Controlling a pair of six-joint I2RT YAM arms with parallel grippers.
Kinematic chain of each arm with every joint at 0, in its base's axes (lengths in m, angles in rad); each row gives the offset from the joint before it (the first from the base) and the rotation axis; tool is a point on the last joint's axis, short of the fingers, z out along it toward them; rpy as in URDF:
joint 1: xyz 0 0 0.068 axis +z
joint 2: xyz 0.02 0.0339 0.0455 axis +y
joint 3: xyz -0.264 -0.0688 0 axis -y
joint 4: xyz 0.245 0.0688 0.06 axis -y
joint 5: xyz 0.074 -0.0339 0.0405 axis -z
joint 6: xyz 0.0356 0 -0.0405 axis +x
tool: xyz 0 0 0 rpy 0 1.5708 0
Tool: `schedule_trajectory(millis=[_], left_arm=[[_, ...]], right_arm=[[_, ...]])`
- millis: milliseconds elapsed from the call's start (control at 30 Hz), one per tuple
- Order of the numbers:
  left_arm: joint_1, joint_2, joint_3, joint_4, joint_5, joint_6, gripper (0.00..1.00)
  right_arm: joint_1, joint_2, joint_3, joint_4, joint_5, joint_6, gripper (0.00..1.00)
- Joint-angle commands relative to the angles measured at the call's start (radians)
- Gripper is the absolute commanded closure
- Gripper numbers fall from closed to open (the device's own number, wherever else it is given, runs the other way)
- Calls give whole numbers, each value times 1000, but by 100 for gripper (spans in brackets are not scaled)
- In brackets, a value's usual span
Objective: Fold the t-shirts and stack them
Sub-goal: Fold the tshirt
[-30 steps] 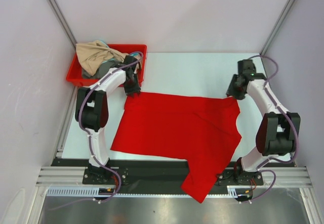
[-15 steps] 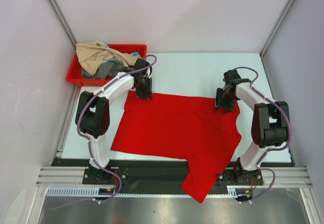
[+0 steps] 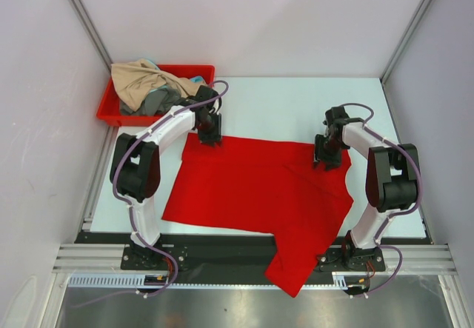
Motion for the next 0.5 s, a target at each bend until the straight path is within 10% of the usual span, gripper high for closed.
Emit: schedule_trajectory(millis=[0,467], left_arm=[[2,-43,12,17,11,15,66],[2,-27,26,20,11,15,66]], right_arm=[[-4,-3,2,0,-14,-22,52],[22,-138,5,-99,-48,33,98]])
